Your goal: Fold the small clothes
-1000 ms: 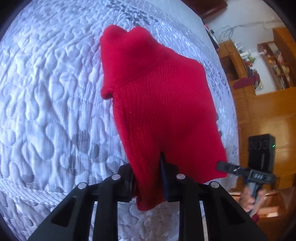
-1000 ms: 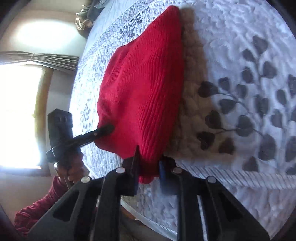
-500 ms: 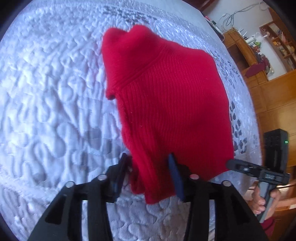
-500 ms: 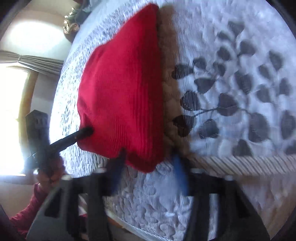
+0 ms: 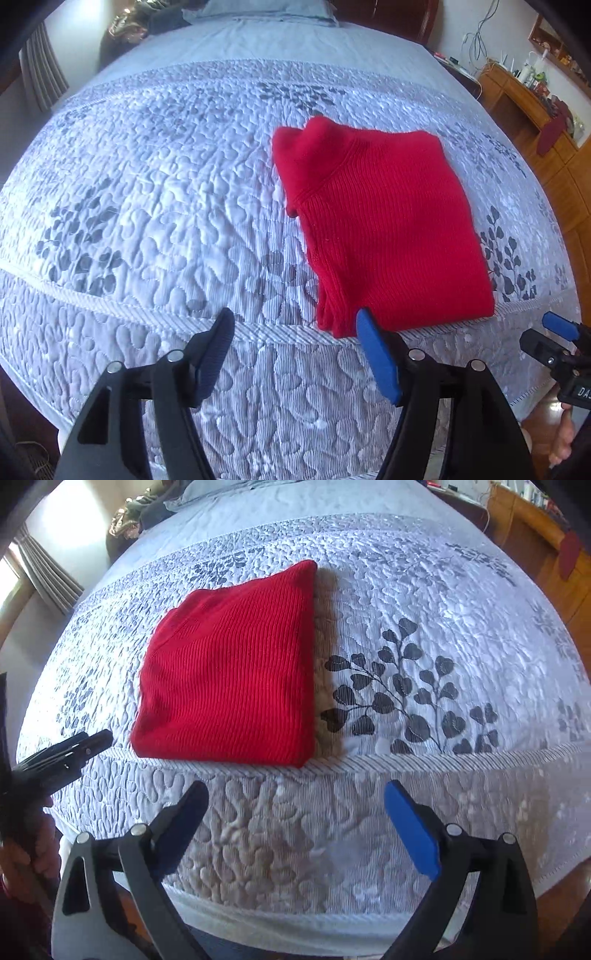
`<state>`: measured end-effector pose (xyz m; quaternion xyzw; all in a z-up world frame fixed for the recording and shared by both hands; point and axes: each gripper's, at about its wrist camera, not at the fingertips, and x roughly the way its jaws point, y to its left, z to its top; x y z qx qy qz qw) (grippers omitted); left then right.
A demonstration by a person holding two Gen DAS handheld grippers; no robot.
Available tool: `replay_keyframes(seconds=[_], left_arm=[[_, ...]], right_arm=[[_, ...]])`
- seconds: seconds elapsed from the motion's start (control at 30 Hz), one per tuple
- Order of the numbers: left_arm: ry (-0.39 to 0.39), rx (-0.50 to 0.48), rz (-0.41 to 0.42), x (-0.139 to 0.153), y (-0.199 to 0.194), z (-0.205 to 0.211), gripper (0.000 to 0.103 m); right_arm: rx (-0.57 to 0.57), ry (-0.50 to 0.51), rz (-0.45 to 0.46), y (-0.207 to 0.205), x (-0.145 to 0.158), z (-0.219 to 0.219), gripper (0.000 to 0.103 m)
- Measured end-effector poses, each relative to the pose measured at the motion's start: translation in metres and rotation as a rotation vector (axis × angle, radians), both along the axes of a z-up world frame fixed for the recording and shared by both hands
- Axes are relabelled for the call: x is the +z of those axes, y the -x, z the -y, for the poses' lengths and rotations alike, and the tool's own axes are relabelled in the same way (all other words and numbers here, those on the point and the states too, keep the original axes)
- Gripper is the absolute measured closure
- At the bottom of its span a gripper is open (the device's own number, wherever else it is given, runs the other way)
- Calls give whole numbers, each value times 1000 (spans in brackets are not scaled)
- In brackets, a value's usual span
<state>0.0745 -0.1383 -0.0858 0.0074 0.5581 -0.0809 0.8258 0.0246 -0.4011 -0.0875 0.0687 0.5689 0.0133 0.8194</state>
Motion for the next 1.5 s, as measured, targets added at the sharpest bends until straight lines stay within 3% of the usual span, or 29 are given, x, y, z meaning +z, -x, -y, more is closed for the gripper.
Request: replay_keyframes(seconds=[0.3,0.83,1.17,1.5], left_arm=[[-33,-5,61,31,26,-2,34],[-78,-47,176,82,57,-1,30],[-83,-49,181,84,61,2,28],[-107,-49,147,69,58,3,24]], right_arm=[[-21,89,27,20,27,-15,6],[-56,78,55,31,57,-31,6],[-48,87,57,32,60,-38,6],[-61,83,28,31,46,-32,6]])
